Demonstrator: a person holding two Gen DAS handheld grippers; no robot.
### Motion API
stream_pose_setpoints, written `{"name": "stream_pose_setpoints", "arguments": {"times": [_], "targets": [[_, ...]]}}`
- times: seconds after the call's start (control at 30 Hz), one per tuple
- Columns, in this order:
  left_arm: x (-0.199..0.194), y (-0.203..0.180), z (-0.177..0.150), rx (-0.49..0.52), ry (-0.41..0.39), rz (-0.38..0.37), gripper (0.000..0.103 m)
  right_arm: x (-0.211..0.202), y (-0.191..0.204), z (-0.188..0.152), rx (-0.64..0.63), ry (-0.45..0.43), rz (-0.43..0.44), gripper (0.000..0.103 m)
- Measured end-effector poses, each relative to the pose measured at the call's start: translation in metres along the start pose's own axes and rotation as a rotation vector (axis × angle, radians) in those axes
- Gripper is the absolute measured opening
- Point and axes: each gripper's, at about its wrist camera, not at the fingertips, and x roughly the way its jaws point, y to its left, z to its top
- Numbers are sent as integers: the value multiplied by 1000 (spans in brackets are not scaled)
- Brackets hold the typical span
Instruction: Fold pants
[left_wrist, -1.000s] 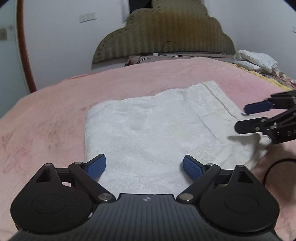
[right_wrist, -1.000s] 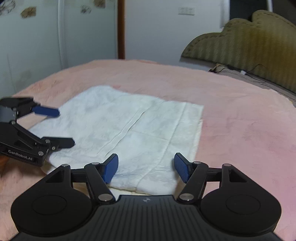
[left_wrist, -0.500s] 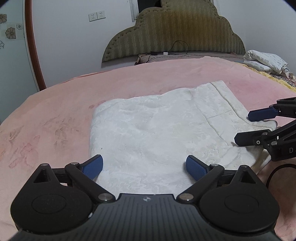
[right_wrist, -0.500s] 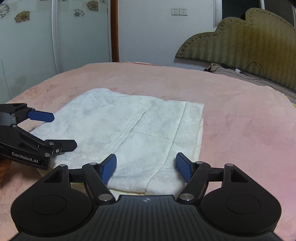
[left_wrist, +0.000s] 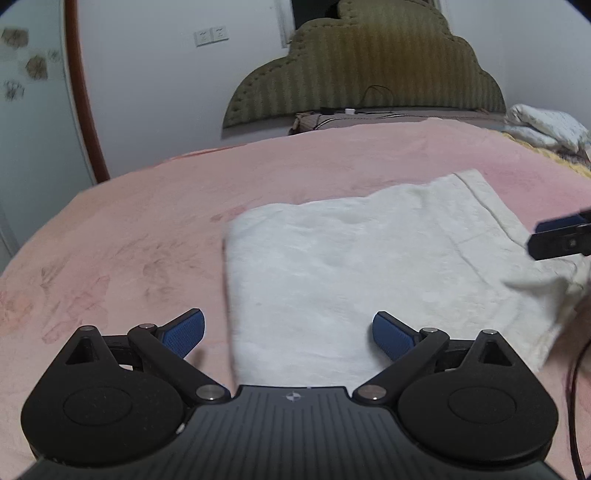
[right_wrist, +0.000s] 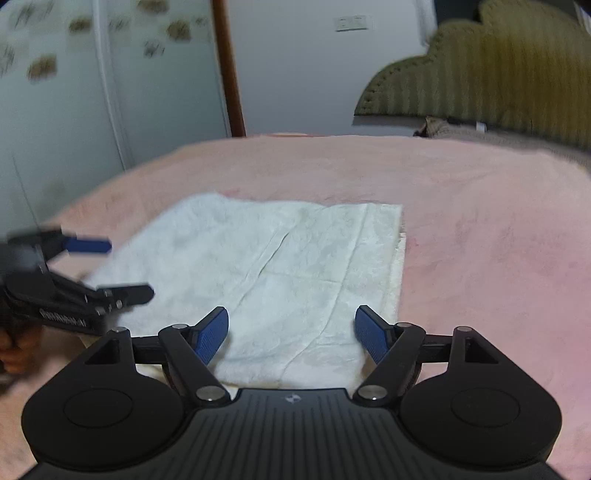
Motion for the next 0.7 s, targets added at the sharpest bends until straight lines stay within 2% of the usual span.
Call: {"name": "stream_pose_setpoints", "arguments": {"times": [0.1,0.17,0.23,0.33,0.4,0.5,0.6,0.63,0.67,0.7], "targets": [[10,30,5,-152,51,-77,99,7,-34,6,113,54,25,81],[22,50,7,-265,109,-174,99,19,-52,6,168,110,44,81],[34,66,7,-360,162,-281,99,25,-67,5,231,111,119,83],[44,79,10,-403,177,-374,100,35,-82,9,313,127,247,83],[52,84,13,-417,195,-438,100,43,-81,12,300,157,321,83],[67,90,15,-478,208,-547,100,53,-80,15,268,171,383,83],[75,83,19,-513,208,-560,97,67,-78,17,289,143,425,83],[75,80,21,-502,207,-544,92,70,-77,18,297,134,424,82],[72,74,21,-481,206,-507,80,73,-74,19,303,127,419,82],[69,69,22,-454,204,-455,72,75,-71,20,299,126,401,74]]}}
